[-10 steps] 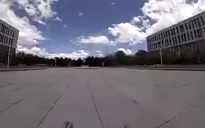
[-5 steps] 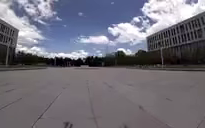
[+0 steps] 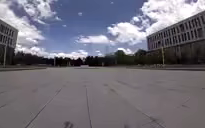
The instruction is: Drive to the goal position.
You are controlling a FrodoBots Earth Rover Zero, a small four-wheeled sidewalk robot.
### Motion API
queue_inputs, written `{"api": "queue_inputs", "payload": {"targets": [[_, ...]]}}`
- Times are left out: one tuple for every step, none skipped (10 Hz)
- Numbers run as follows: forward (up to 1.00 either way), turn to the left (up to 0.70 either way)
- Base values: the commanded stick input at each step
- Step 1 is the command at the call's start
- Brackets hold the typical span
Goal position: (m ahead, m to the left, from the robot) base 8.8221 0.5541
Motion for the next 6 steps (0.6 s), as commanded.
{"api": "queue_inputs", "payload": {"targets": [[0.70, 0.00], [0.70, 0.00], [0.70, 0.00], [0.70, 0.00], [0.70, 0.00], [0.70, 0.00]]}}
